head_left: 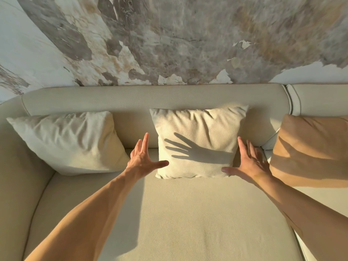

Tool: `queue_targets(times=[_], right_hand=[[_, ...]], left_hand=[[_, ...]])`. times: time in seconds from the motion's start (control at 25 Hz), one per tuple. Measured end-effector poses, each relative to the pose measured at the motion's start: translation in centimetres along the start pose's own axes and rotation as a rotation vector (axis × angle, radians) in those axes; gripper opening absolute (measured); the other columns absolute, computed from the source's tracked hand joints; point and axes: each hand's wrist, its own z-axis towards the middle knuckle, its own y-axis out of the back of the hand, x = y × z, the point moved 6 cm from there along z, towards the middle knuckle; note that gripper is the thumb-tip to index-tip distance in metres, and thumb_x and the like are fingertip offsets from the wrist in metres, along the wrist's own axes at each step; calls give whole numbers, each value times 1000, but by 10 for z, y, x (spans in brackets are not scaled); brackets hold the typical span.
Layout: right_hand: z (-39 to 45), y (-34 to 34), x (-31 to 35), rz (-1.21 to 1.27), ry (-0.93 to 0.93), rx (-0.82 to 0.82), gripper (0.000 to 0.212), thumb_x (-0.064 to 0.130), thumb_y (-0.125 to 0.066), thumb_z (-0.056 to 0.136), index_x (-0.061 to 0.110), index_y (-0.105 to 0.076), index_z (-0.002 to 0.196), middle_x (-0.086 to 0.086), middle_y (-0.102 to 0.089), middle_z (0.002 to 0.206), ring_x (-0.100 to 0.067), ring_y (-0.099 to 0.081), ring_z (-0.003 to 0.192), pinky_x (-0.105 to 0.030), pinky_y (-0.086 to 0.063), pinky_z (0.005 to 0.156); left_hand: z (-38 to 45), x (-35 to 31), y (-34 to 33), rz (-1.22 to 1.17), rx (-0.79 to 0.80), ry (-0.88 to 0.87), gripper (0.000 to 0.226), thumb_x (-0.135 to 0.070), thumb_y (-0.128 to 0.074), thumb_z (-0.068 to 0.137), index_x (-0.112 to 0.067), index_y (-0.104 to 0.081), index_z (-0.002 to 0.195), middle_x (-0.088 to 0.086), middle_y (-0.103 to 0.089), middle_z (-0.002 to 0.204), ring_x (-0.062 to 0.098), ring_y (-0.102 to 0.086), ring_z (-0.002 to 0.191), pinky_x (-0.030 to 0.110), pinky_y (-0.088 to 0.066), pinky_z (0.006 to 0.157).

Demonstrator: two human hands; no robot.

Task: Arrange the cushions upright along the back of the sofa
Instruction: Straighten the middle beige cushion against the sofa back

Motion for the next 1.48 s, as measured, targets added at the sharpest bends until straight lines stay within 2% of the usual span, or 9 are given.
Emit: queue_targets(times=[0.28, 0.56, 0.68, 0.76, 0.92, 1.08, 1.24, 1.32, 1.48], right_hand=[[66, -24, -29, 20, -19, 32, 138, 80, -69, 54, 38, 21, 149, -5, 13, 164, -36, 1, 149, -61, -19, 114], [139, -51, -51, 531, -34, 53, 140, 48, -88, 58, 20, 10, 154, -9, -17, 161, -28, -23, 146, -41, -23, 118], [147, -55, -50, 634, -105, 70, 132, 39, -91, 59, 23, 0, 153, 4, -35, 146, -26, -43, 127, -46, -48, 99], [149, -58, -48, 690, -141, 70, 123, 31, -90, 64, 21, -5, 153, 1, -35, 148, -24, -45, 123, -42, -53, 86], [145, -55, -50, 693, -105, 28, 111, 32, -90, 64, 14, -18, 147, 5, -40, 127, -20, -48, 113, -47, -55, 88], [141, -49, -67, 706, -120, 25, 98, 35, -92, 58, 17, -28, 130, 2, -51, 126, -21, -55, 112, -47, -55, 87], [137, -39, -85, 714, -141, 22, 107, 32, -91, 61, 13, -22, 140, 4, -44, 127, -18, -51, 115, -47, -55, 89], [137, -37, -91, 751, -161, 50, 102, 27, -89, 66, 10, -22, 140, 6, -40, 127, -17, -49, 114, -46, -55, 88], [142, -39, -97, 706, -170, 59, 101, 33, -91, 61, 10, -28, 137, 3, -46, 125, -21, -53, 112, -48, -53, 93]], left_hand=[[40, -3, -49, -19, -35, 67, 136, -66, -81, 60, -38, 14, 154, 4, -2, 165, 33, -9, 150, 51, -18, 119], [85, 2, -91, -242, -1, 154, 149, -60, -89, 48, -38, 13, 154, 3, -17, 162, 23, -28, 145, 39, -33, 114], [88, -2, -96, -343, -19, 177, 142, -45, -93, 53, -44, 9, 152, 1, -36, 151, 21, -56, 113, 31, -57, 76], [88, -8, -99, -381, -32, 201, 135, -38, -94, 57, -45, 4, 151, 0, -42, 145, 17, -58, 98, 28, -56, 58], [82, -19, -102, -373, -9, 205, 126, -39, -92, 60, -42, -3, 150, -8, -44, 135, 4, -56, 81, 39, -61, 71], [78, -33, -104, -395, 25, 168, 124, -44, -92, 58, -48, -4, 146, -9, -49, 134, 7, -58, 93, 41, -60, 80], [78, -52, -116, -398, 84, 162, 132, -47, -93, 56, -52, 5, 145, -7, -49, 136, 20, -59, 107, 46, -56, 89], [78, -58, -121, -395, 92, 155, 134, -49, -93, 52, -54, 5, 144, -7, -48, 140, 22, -57, 114, 47, -55, 91], [80, -64, -123, -368, 75, 157, 136, -46, -94, 52, -54, 7, 144, -6, -46, 140, 18, -60, 100, 46, -59, 82]])
